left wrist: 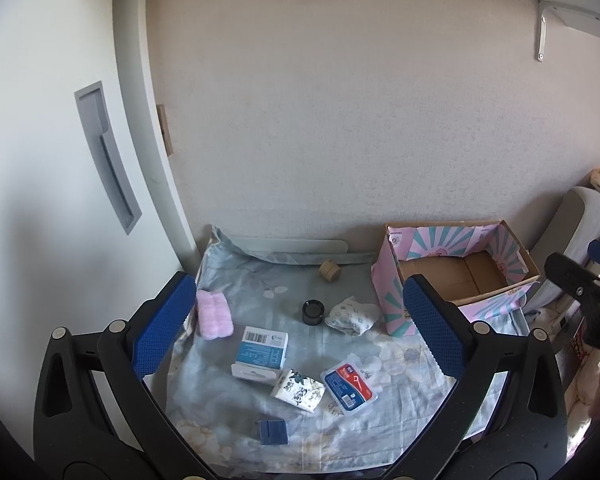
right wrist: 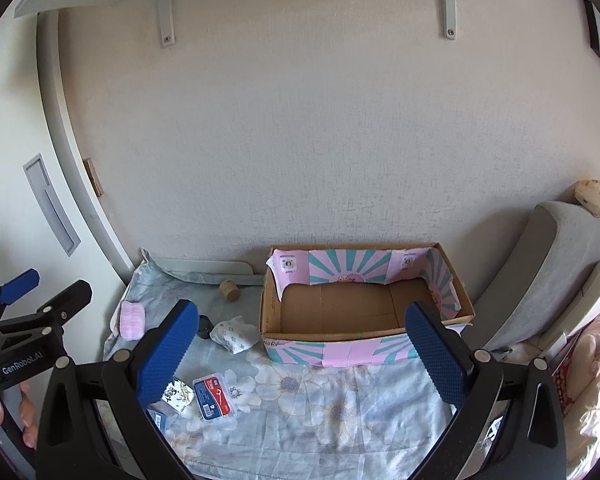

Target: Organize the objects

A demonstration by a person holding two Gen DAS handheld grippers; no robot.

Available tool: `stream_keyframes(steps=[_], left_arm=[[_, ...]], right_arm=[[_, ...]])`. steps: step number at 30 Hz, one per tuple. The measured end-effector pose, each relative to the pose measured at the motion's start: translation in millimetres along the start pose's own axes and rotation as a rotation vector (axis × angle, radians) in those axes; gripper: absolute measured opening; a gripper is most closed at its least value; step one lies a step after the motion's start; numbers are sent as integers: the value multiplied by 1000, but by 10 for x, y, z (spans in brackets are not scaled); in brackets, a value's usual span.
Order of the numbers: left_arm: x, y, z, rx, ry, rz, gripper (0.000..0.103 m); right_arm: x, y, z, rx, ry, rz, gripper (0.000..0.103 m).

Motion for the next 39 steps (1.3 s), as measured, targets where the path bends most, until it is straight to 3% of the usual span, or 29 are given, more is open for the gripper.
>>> stream_keyframes(steps=[6, 11, 18, 26, 33, 39], left_arm=[[132, 108, -74, 3, -37, -19, 103], [197, 289, -129, 19, -40, -40, 103], [16, 649, -66, 70, 22, -89, 103], [-516, 779, 124, 37, 155, -61, 103], [-1281, 775, 427, 20, 328, 0, 103], [-1828, 746, 608, 0, 412, 17, 102]], right_arm=[[122, -20, -78, 27, -15, 23, 103], [107, 19, -81, 40, -16, -13, 103], [-119, 285, 6, 150, 22, -49, 103], [-674, 622, 288, 257, 142, -95, 103], [-1359, 872, 673, 313, 283, -164, 103], [-1777, 1016, 911, 357, 348, -180, 102]])
Point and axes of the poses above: each gripper's, at about its wrist camera, not at the fingertips, and x roughly against the way its jaws point, y to its left, z to its underside, the point moved 2 cm from there along -x, roughly the way its jaws point, and after that the axes turned 14 degrees about y, right-handed, at the moved point
